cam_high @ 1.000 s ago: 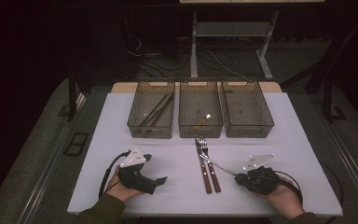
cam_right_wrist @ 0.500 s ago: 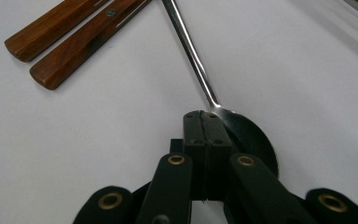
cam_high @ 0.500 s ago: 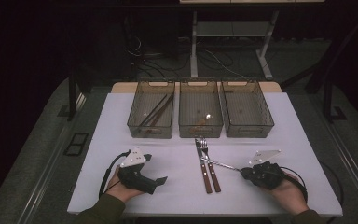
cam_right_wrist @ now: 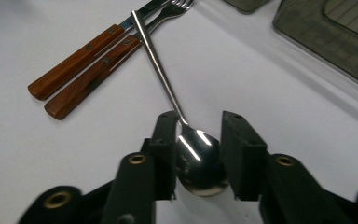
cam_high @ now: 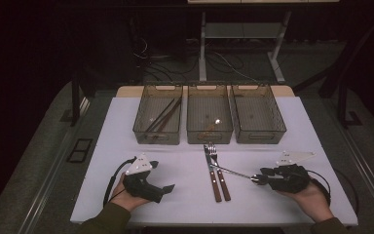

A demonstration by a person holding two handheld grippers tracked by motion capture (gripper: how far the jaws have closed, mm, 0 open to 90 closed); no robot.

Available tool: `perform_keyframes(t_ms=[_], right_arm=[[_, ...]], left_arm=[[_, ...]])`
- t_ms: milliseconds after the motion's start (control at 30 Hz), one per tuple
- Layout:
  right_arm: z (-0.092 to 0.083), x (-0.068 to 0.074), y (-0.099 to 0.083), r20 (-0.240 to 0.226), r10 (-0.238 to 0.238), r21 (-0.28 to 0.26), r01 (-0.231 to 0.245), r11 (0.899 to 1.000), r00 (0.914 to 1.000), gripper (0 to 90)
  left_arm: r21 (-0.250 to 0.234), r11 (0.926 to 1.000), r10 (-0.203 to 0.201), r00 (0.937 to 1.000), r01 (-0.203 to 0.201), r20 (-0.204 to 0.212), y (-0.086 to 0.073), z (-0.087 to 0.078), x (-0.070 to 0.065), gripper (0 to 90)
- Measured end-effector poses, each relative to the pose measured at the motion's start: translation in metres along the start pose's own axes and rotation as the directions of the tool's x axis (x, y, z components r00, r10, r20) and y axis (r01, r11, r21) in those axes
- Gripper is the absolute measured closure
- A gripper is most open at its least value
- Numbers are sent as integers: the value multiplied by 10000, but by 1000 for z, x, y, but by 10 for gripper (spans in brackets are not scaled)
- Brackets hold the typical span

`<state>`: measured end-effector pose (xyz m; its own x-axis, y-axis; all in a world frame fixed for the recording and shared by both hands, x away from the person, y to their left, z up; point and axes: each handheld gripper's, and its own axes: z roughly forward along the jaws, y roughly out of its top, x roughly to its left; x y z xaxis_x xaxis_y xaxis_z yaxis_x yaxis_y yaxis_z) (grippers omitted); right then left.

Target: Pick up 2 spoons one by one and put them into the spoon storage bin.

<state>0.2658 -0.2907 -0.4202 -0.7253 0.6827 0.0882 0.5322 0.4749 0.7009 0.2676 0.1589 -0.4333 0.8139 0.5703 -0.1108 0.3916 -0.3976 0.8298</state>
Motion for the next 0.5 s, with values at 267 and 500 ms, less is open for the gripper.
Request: perform_keyframes(t_ms=[267, 500], right_arm=[[-1, -17, -9, -91, 548, 125, -546, 9984, 9985, 512], [8, -16, -10, -343, 486, 419, -471, 9980, 9982, 508]], left_arm=[[-12, 10000, -21, 10000, 21, 28, 0, 1, 0, 0], [46, 10000, -45, 10000, 44, 18, -1, 2, -1, 0]])
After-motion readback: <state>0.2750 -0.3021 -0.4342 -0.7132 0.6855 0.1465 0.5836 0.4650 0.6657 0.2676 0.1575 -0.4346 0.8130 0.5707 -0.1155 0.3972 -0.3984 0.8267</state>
